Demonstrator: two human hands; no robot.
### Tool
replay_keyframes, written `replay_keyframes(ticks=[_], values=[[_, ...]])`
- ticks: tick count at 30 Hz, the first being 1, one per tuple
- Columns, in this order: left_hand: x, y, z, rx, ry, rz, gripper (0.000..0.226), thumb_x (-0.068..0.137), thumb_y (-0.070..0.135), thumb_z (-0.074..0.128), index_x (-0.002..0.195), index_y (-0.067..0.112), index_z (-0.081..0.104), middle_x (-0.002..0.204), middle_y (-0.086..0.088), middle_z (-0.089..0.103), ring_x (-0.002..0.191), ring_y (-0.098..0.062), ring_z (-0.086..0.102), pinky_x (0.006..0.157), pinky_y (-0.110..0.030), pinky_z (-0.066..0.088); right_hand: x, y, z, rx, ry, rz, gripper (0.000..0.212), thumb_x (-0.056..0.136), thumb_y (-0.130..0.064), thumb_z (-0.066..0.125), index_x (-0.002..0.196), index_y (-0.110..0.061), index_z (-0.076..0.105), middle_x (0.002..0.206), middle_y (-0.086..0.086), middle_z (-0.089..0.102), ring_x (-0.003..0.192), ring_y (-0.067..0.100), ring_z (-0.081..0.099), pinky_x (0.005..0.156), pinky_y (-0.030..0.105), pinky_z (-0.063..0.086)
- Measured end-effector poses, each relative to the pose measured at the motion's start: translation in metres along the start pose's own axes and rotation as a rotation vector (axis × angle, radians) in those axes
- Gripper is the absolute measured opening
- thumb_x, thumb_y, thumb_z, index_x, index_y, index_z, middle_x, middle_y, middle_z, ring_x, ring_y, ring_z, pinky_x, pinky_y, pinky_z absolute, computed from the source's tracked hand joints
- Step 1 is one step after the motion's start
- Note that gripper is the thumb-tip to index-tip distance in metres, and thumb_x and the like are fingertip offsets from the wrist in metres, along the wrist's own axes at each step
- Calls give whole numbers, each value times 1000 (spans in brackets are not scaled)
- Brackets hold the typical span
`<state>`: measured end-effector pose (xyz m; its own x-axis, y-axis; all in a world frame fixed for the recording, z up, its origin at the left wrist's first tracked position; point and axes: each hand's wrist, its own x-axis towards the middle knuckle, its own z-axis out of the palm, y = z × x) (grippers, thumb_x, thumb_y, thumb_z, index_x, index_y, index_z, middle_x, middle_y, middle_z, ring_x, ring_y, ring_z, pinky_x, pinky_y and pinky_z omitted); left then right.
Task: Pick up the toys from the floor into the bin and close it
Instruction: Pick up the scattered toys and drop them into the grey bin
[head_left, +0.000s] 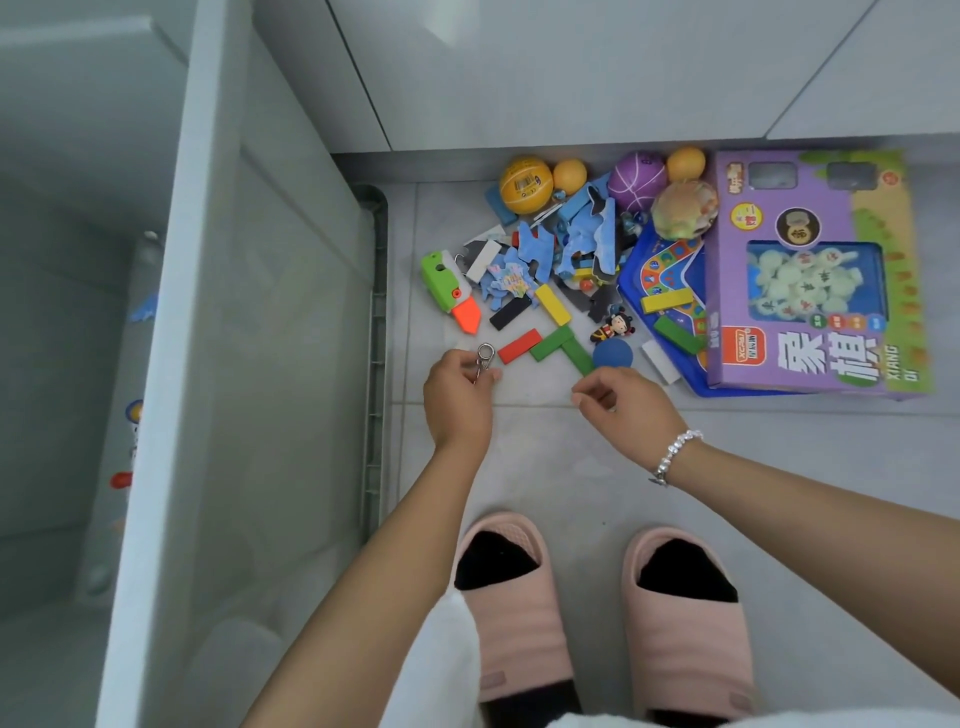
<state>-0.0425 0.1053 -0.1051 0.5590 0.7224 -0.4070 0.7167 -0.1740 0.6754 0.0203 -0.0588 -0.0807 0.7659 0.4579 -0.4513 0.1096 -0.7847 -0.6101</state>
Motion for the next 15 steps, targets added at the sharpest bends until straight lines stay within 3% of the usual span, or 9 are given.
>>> replay_keyframes(ticks=[5,9,12,15], values=[[4,10,-4,106,-28,-16,15,81,16,72,87,3,65,89,-10,68,74,-18,56,65,-24,40,1,2,-1,-11,-13,14,17,90,-23,56,102,-15,65,100,4,61,80,9,51,70,18,35],[9,15,-8,259,-128,-32,23,84,20,69,89,-2,64,96,-15,68,88,-31,61,64,-28,38,1,2,-1,-1,-4,26,18,90,-24,56,102,-15,65,96,-1,60,80,8,52,68,16,36],[6,9,-10,200,-169,-39,23,83,20,70,90,-1,68,101,-13,68,96,-29,61,66,-23,37,0,-3,0,111,-10,60,15,90,-25,56,98,-15,65,87,-4,61,78,11,56,69,20,46],[-2,6,-16,46,-185,-85,15,79,21,74,78,6,71,84,-12,69,82,-27,62,62,-21,36,2,-14,3,326,-50,145,17,91,-24,54,101,-13,62,88,3,65,79,15,63,76,32,55]])
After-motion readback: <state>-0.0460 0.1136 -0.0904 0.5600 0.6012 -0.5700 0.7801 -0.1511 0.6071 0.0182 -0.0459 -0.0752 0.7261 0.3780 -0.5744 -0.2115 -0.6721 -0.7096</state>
